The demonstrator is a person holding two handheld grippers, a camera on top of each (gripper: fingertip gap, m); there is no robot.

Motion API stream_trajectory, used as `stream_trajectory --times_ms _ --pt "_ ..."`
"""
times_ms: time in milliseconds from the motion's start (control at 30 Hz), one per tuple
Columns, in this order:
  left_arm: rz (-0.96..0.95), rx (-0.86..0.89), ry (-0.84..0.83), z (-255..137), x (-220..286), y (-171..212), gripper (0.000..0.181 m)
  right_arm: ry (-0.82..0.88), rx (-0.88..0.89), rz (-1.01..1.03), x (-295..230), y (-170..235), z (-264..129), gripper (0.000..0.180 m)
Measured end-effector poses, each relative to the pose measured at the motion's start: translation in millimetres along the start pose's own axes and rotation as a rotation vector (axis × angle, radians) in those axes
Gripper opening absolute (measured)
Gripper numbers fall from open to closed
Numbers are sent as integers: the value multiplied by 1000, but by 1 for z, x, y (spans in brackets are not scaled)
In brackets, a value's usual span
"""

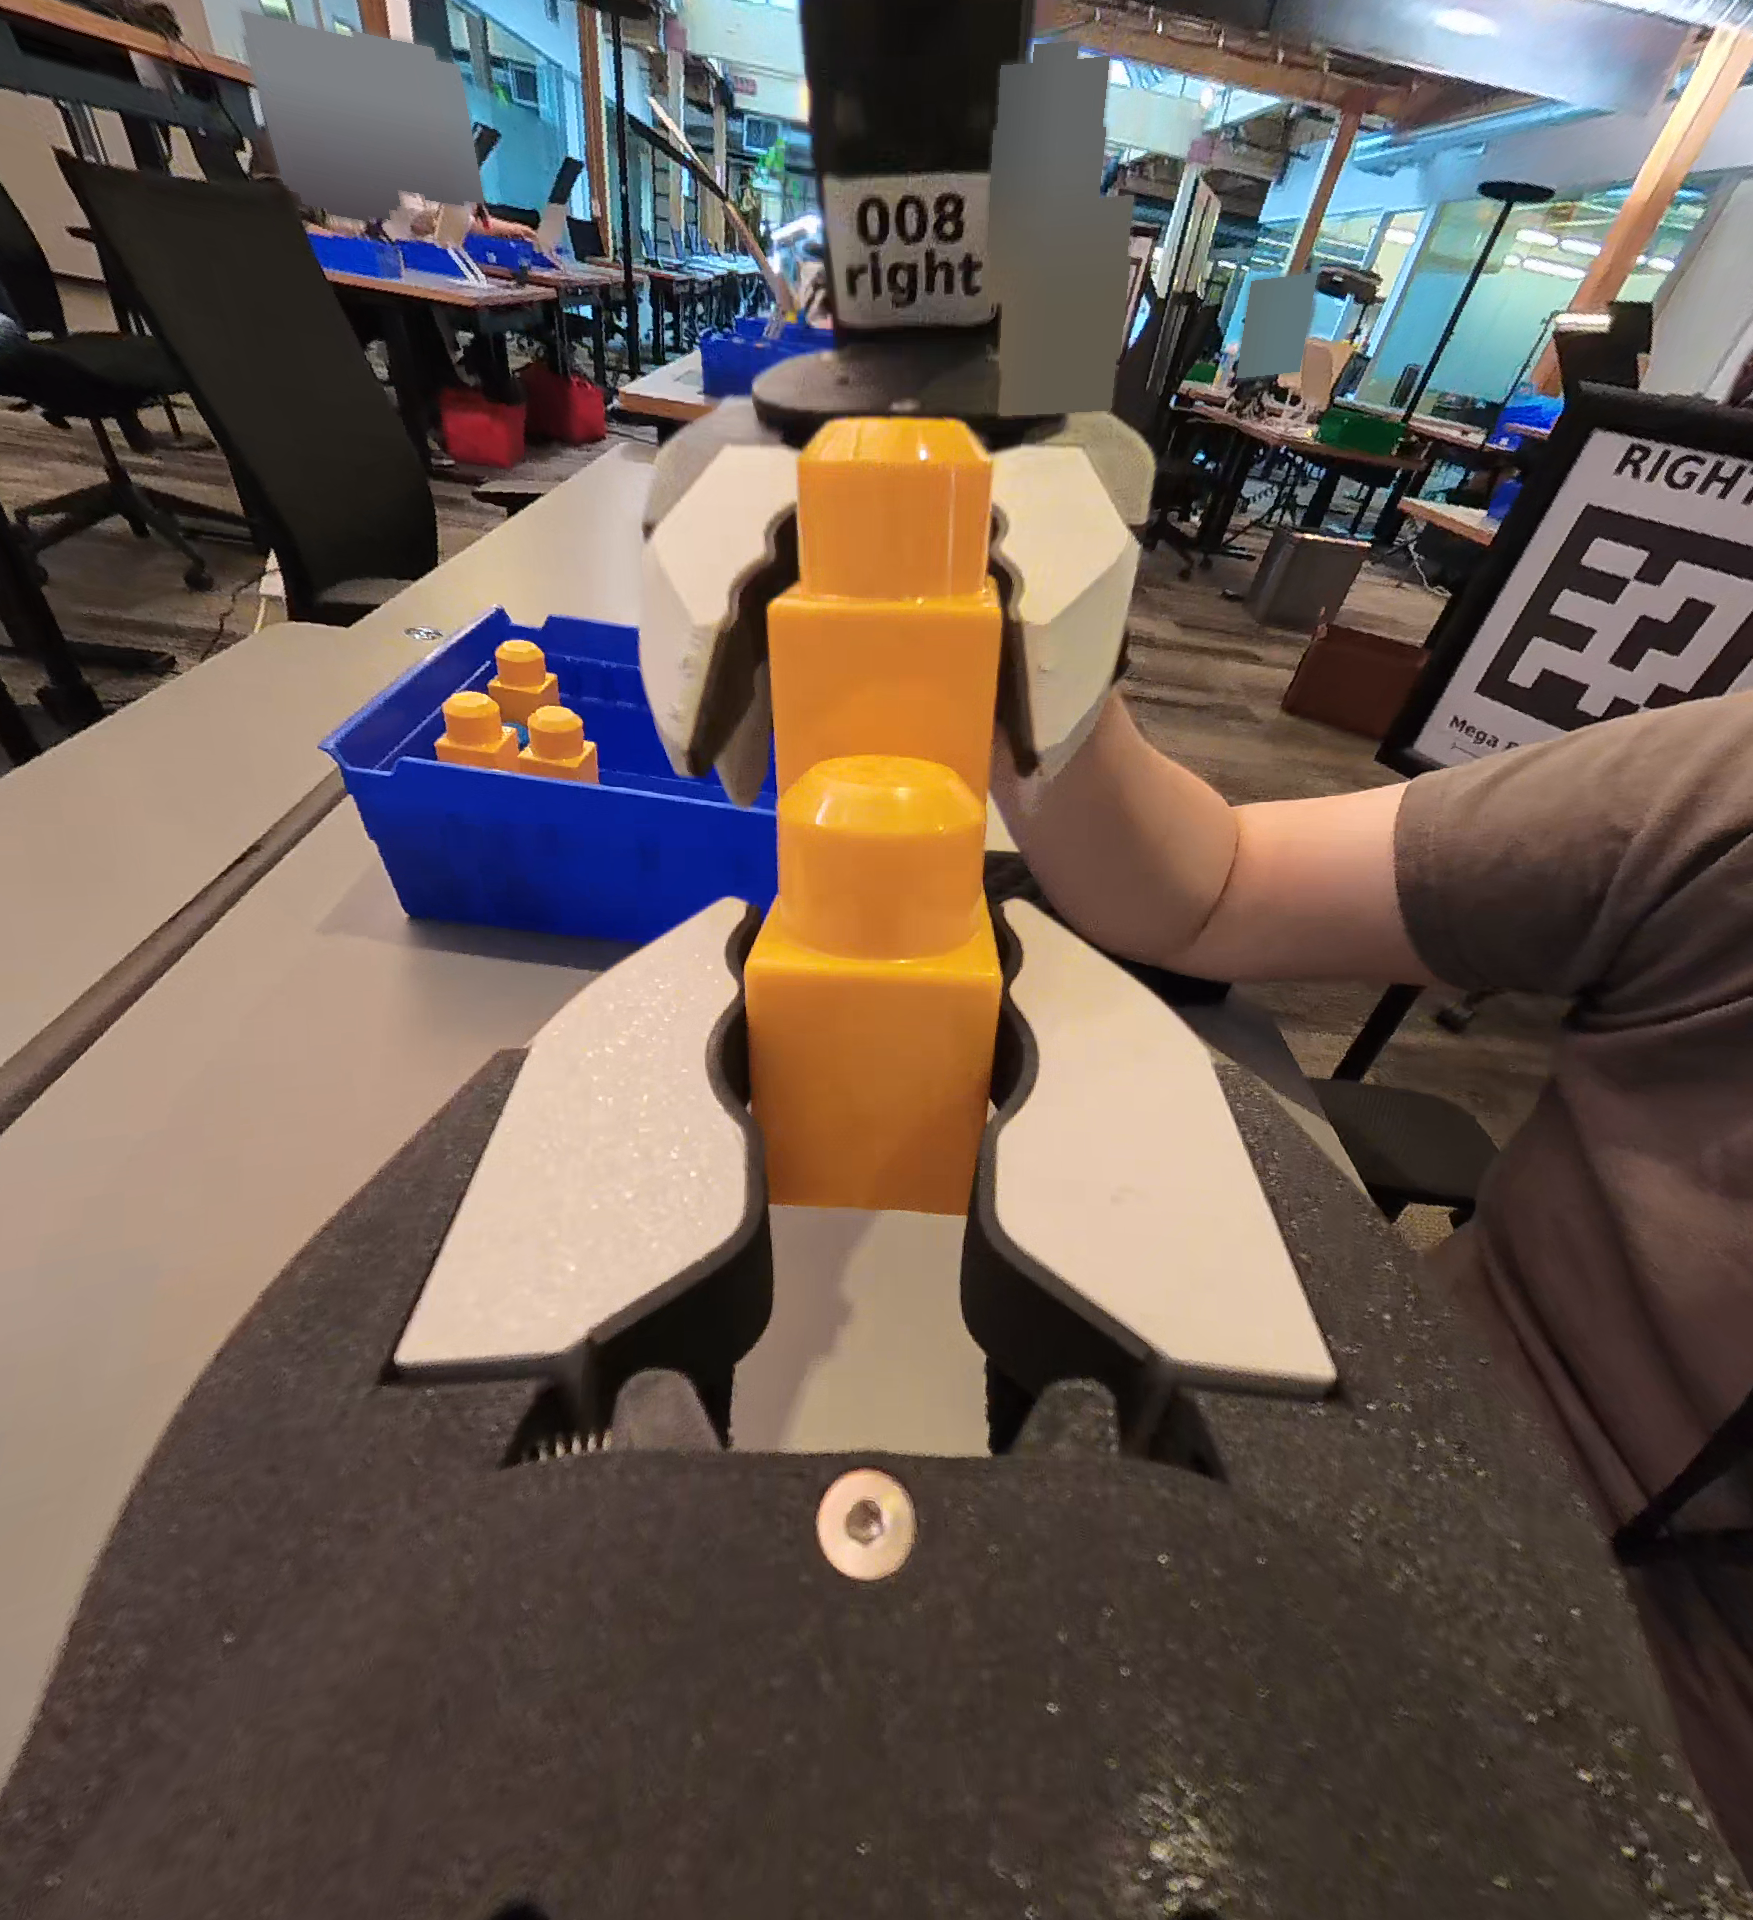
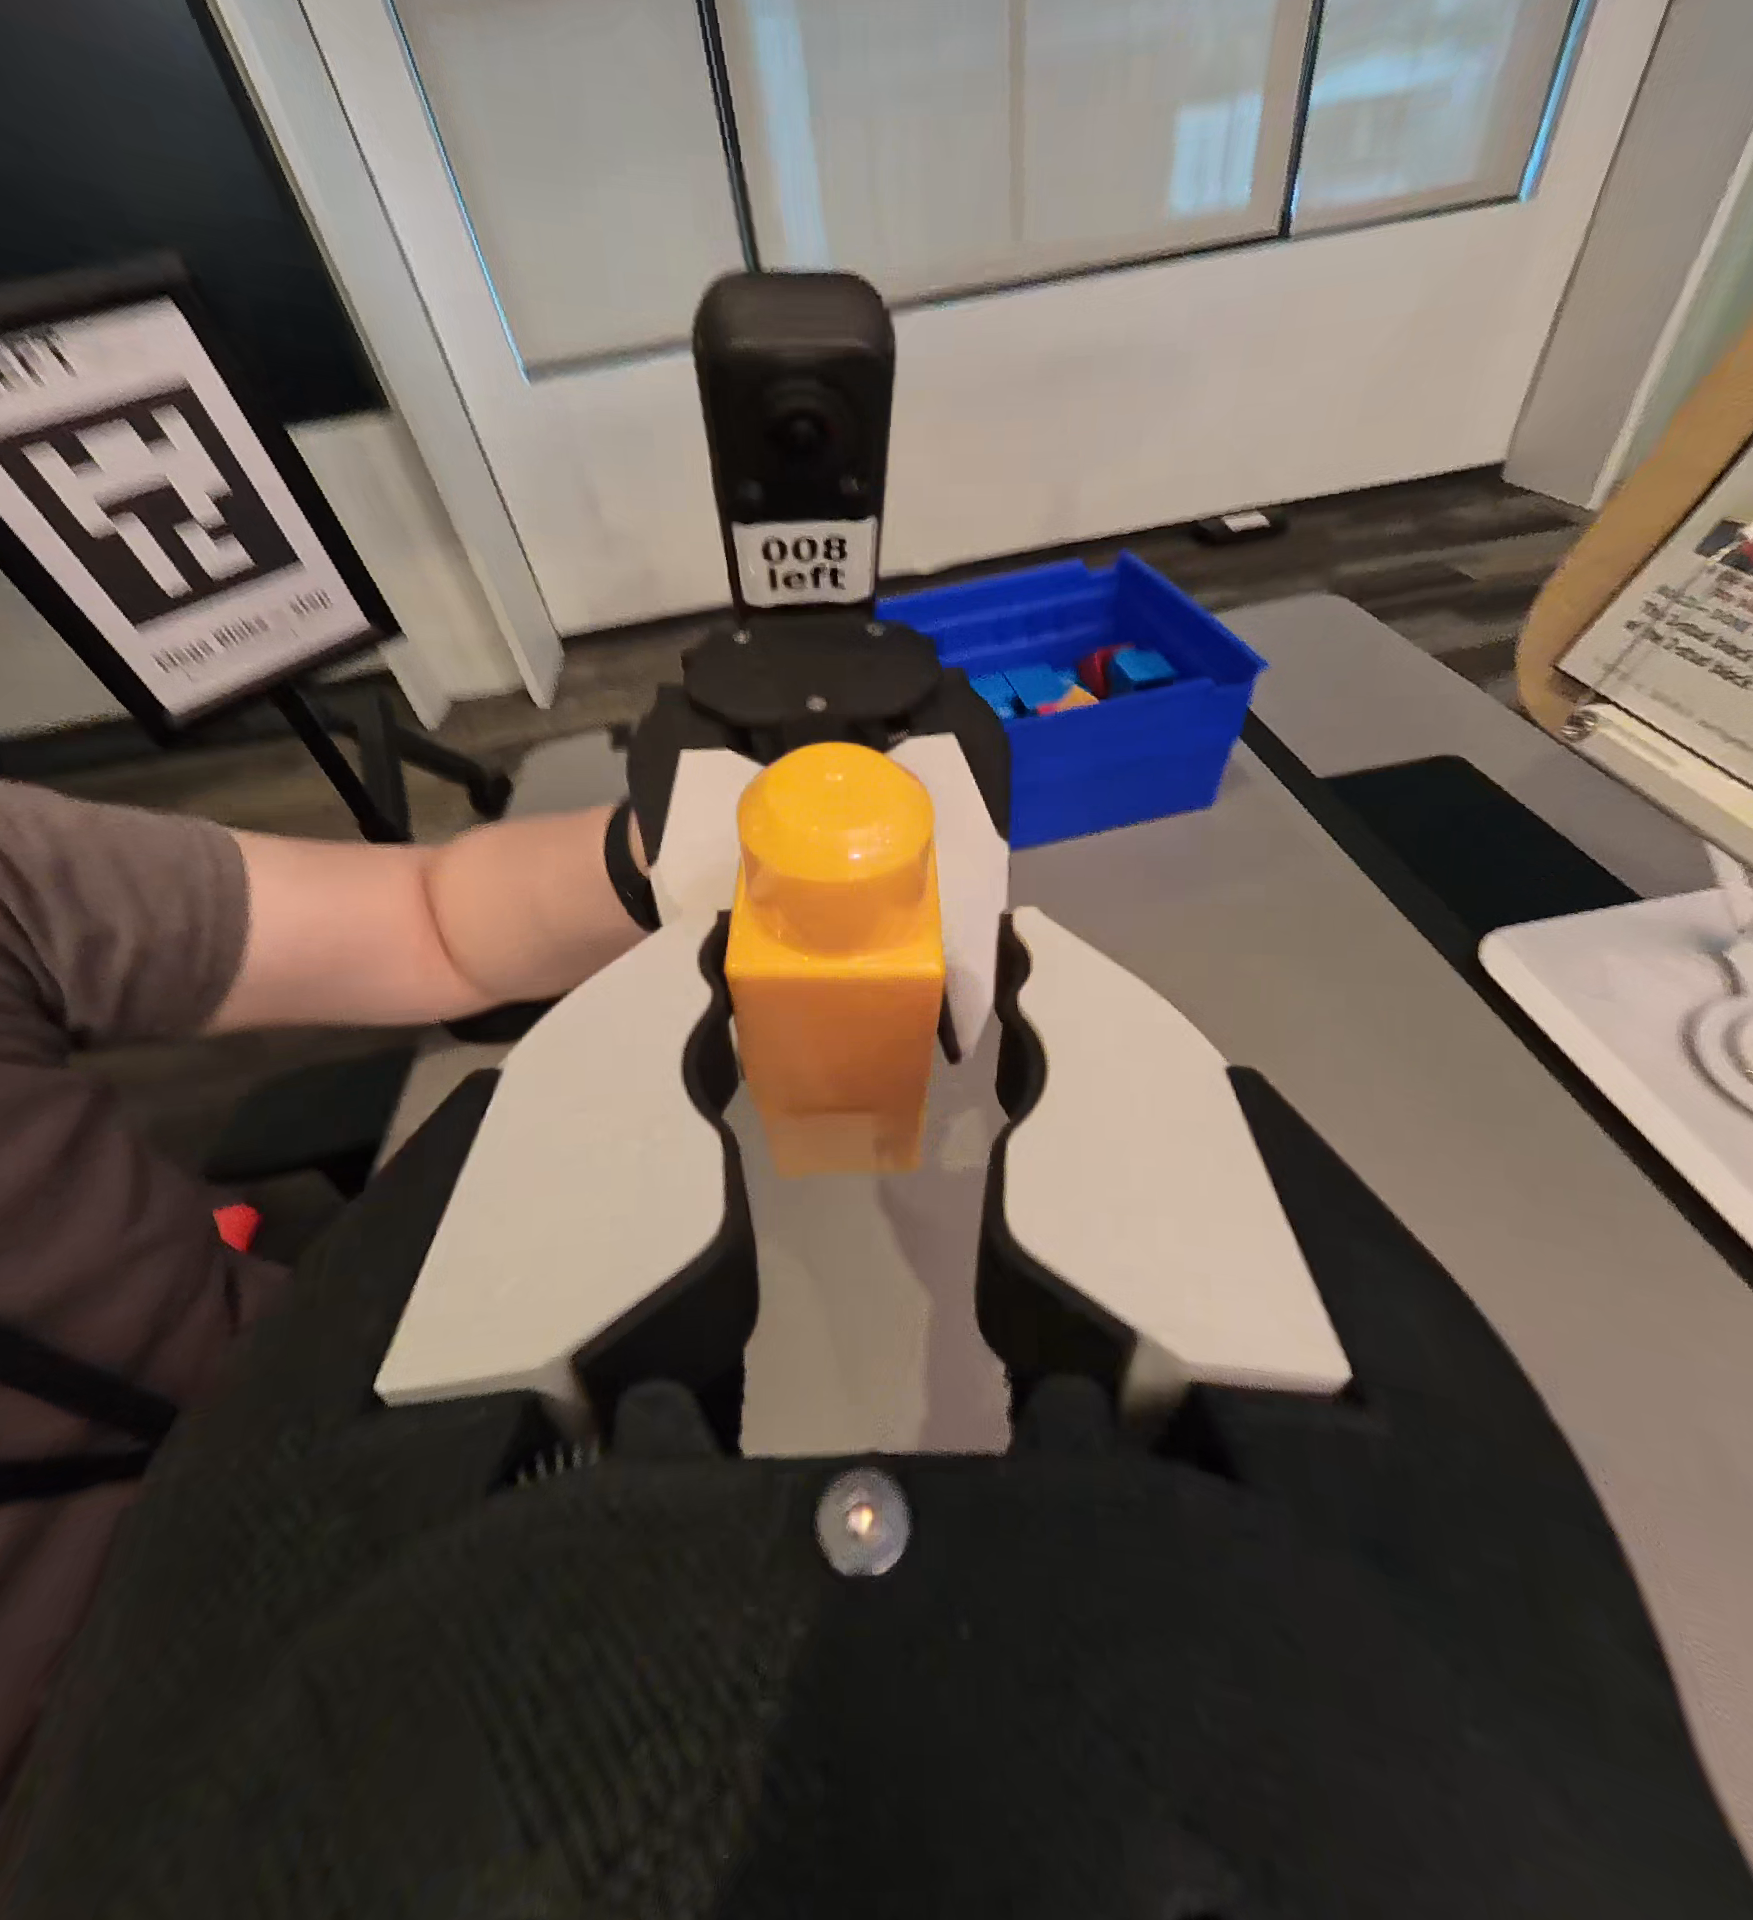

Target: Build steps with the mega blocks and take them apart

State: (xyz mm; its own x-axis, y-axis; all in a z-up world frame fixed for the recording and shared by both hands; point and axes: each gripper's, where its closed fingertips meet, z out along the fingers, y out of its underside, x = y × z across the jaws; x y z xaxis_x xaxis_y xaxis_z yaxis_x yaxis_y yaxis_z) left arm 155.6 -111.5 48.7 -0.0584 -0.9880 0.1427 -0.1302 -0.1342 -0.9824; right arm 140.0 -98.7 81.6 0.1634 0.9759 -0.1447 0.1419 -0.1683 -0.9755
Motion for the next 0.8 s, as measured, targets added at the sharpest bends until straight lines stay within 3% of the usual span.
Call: stream_trajectory --times_ms 167,800 --pt "-10 17 -11 1 0 -3 42 -53 72 36 -5 -5 4 37" --pt "-75 84 -10 5 2 -11 41 -21 168 27 -4 -16 1 36"
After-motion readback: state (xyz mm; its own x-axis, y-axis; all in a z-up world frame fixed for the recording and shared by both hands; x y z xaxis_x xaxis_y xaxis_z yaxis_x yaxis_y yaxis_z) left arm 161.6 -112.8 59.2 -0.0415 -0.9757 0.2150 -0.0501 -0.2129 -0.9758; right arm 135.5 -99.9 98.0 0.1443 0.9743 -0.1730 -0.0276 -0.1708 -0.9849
